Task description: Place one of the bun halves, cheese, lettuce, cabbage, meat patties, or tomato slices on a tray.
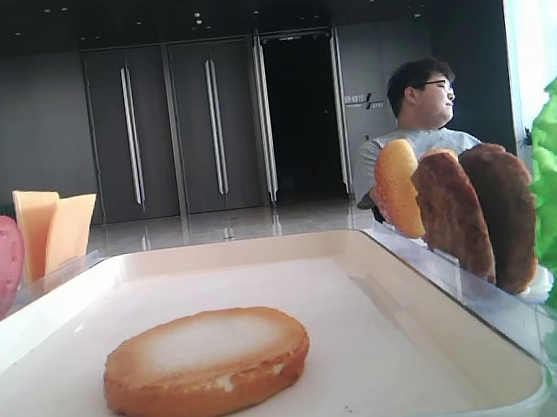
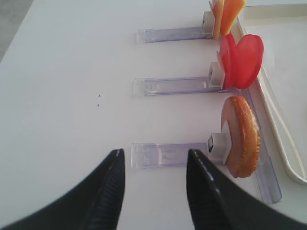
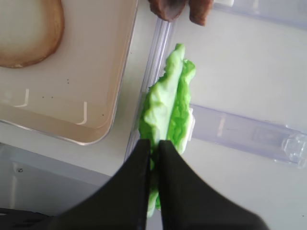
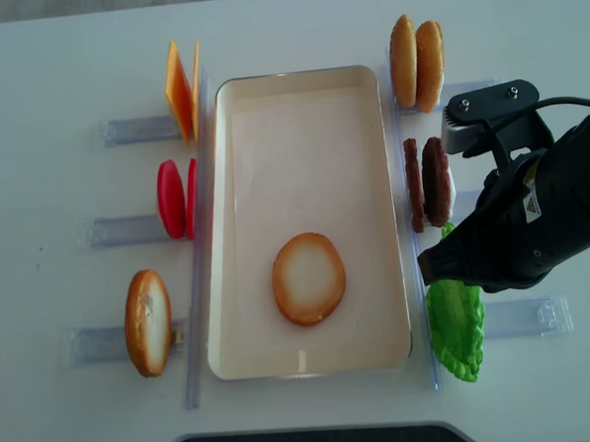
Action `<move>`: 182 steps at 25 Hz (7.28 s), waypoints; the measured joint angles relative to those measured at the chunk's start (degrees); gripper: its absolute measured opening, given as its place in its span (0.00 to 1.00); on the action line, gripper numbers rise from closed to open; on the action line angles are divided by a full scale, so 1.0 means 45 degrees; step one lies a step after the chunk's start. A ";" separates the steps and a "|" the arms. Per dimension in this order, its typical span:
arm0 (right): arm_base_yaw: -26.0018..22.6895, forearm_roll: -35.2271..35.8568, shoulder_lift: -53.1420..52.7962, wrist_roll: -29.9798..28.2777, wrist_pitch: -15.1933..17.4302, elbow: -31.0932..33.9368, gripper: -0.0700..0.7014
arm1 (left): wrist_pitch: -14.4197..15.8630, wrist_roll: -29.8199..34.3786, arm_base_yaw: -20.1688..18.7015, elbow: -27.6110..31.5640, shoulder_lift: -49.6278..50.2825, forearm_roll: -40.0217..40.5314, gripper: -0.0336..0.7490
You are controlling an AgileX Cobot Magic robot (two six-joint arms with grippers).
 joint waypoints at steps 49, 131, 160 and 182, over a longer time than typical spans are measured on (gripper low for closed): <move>-0.1302 1.9762 0.3363 -1.7527 -0.1767 0.0508 0.11 | 0.0000 0.0000 0.0000 0.0000 0.0000 0.0000 0.46; -0.1371 2.0438 0.5195 -2.0652 -0.5141 0.1426 0.46 | 0.0000 0.0000 0.0000 0.0000 0.0000 0.0000 0.46; -0.2812 -0.2467 -0.2674 -0.0840 0.0555 0.1436 0.49 | 0.0000 0.0000 0.0000 0.0000 0.0000 0.0000 0.46; -0.8967 -0.0917 -0.9448 -0.3786 0.2974 0.2309 0.49 | 0.0000 0.0000 0.0000 0.0000 0.0000 0.0000 0.46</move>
